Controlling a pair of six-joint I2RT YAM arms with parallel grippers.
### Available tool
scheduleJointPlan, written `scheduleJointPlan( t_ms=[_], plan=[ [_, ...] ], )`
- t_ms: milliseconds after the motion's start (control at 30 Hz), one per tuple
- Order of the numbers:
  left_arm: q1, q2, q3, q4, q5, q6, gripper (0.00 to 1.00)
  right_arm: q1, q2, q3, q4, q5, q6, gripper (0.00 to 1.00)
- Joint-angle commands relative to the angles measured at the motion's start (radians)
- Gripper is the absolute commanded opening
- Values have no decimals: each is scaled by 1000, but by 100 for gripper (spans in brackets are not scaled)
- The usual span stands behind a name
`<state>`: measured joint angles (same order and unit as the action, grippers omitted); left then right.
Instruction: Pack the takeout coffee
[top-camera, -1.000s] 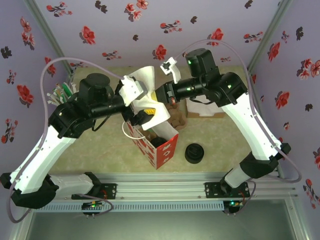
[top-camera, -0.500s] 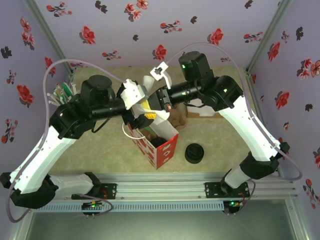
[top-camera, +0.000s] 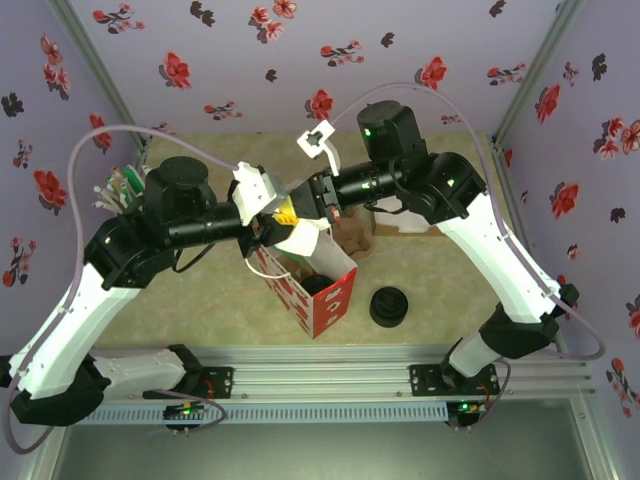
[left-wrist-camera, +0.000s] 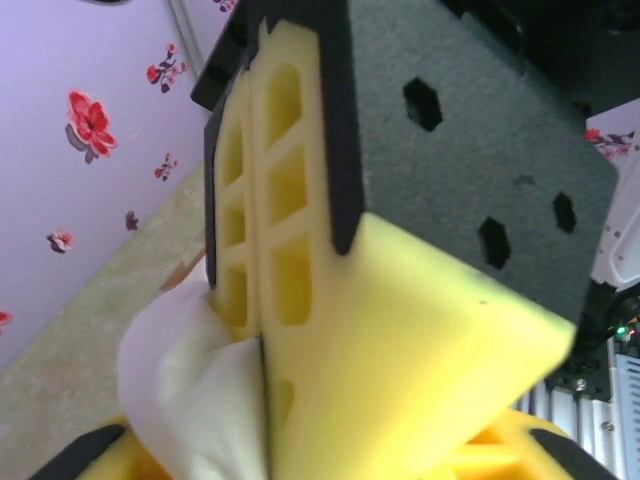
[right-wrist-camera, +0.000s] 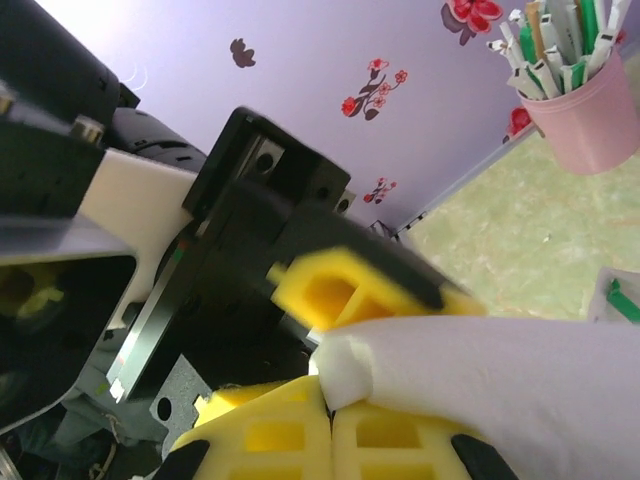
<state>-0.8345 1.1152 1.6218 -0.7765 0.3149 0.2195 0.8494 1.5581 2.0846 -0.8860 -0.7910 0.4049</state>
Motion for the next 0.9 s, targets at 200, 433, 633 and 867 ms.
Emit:
scheduleJointPlan(
  t_ms=[200, 433, 633, 867],
  plan=[
    [-5, -29, -26, 7, -20, -46, 2, -11, -17, 50, -43, 103, -9, 53],
    [-5, 15, 8, -73, -163, -191, 0, -108, -156, -69, -37, 245, 11, 94],
    [-6, 127, 82, -208, -290, -491, 0, -192, -257, -186, -46, 446, 31, 99],
    [-27, 173, 139, -297, -395, -801, 0, -213, -283, -264, -74, 544, 18, 99]
  ],
)
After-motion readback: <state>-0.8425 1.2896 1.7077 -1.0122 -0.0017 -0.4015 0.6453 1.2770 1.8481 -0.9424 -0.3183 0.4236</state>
